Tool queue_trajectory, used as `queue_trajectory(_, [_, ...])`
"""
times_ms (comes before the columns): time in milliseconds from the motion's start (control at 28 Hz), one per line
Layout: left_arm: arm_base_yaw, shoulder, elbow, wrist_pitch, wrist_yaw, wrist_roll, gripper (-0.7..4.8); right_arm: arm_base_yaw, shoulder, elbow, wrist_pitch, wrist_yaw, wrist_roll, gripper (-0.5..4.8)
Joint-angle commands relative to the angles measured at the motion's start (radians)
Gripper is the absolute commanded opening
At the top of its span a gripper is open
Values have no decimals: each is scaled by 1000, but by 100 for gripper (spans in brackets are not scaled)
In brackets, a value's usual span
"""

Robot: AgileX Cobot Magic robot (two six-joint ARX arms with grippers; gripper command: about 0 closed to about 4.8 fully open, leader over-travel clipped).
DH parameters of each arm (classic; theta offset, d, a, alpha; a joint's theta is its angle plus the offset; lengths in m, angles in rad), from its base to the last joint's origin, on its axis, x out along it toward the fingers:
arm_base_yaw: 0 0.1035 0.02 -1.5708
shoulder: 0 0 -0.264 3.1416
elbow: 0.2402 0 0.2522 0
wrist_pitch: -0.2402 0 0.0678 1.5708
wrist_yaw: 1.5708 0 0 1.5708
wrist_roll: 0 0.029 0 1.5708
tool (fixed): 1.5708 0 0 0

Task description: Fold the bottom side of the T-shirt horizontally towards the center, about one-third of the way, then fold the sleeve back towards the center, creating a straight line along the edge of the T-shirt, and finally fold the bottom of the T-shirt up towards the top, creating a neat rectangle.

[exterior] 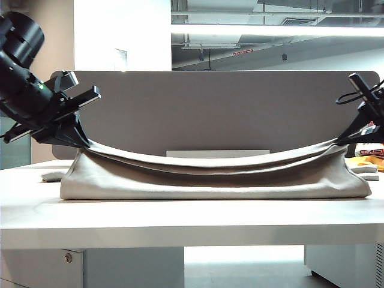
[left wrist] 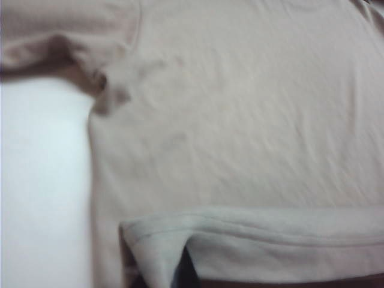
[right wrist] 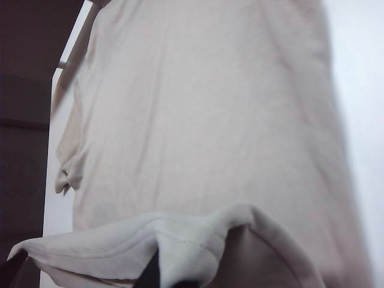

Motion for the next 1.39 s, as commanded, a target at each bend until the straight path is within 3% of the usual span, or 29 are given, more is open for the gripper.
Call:
queue_trajectory(36, [0, 40, 53, 16, -10, 17, -6, 18, 41, 52, 24, -1, 0, -3])
queue_trajectory(250, [0, 151, 167, -45, -2, 18, -5, 20, 92, 101, 22, 27, -1, 1])
queue_trajectory(286, [0, 159, 168, -51, -3, 20, 18, 17, 91, 101, 21, 43, -8, 32])
queue_trajectory(429, [0, 161, 168, -54, -46, 88, 281, 8, 91, 101, 33, 106, -9, 274])
queue_trajectory(464, [0, 158, 168, -54, -95, 89, 374, 7, 91, 101, 36, 128, -26, 328])
queue_trajectory(500, [1, 158, 168, -59, -129, 88, 447, 6, 91, 101, 33, 134, -46, 340])
queue_trajectory(536, [10, 156, 168, -85, -140, 86, 479, 2, 91, 101, 12, 127, -53, 339])
queue_trajectory(607, [22, 150, 168, -148, -128, 80, 479, 1, 90, 101, -35, 125, -58, 339])
queue_trajectory(679, [36, 143, 168, -275, -71, 82, 479, -5, 90, 101, -152, 127, -145, 337])
queue_trajectory(786, [36, 144, 168, -362, -9, 84, 479, -6, 90, 101, -277, 132, -219, 337])
queue_trajectory(893, [35, 144, 168, -389, 53, 81, 479, -5, 90, 101, -347, 131, -257, 336])
queue_trajectory(1000, [35, 146, 168, -417, 54, 81, 469, -3, 90, 101, -381, 138, -267, 310])
queue_trajectory(1036, [35, 146, 168, -422, 54, 81, 421, -2, 90, 101, -387, 138, -267, 304])
queue_trajectory(1143, [29, 146, 168, -421, 54, 81, 343, 9, 90, 101, -387, 145, -266, 297])
queue_trajectory(1215, [24, 147, 168, -418, 50, 81, 331, 24, 90, 101, -380, 179, -266, 245])
queue_trajectory(1286, [24, 150, 168, -417, 50, 81, 306, 40, 90, 101, -367, 192, -266, 238])
queue_trajectory(1322, [24, 153, 168, -419, 50, 82, 235, 46, 90, 101, -359, 208, -266, 236])
queue_trajectory(1393, [24, 159, 168, -421, 51, 85, 173, 47, 90, 101, -354, 219, -266, 190])
